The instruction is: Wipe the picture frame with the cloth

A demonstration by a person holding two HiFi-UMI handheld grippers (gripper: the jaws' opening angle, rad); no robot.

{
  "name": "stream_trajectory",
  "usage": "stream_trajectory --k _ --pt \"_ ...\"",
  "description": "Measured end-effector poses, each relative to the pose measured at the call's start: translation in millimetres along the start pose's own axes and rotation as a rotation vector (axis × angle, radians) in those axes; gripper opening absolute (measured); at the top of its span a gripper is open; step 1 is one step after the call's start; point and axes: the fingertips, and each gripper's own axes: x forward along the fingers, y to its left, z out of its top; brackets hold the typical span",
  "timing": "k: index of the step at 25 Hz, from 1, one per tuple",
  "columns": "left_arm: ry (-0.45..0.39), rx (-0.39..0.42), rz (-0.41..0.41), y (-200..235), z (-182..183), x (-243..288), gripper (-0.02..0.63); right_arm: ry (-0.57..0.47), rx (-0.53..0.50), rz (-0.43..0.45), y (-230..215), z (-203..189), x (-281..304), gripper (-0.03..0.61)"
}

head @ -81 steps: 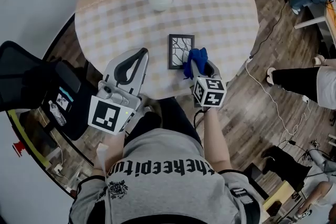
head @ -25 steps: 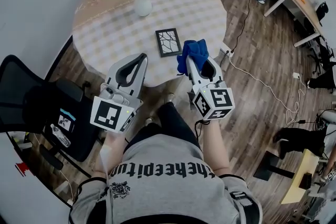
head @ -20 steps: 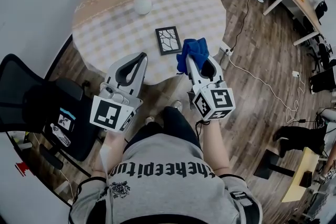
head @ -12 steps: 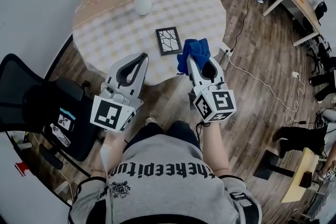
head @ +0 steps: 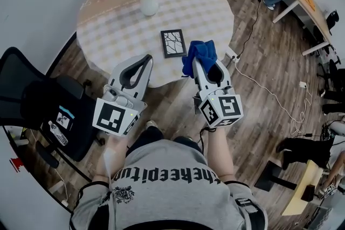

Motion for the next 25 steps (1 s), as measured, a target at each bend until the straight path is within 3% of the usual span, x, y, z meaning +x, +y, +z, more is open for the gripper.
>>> stream_trajectory --k 5,25 --pt "0.010 -0.009 0.034 -15 3 1 0.015 -0.005 -0.011 0.037 -4 6 -10 0.146" --pt "-0.015 0.077 0.144 -103 37 -24 0.015 -0.048 -0.022 0.172 -13 27 -84 0.146"
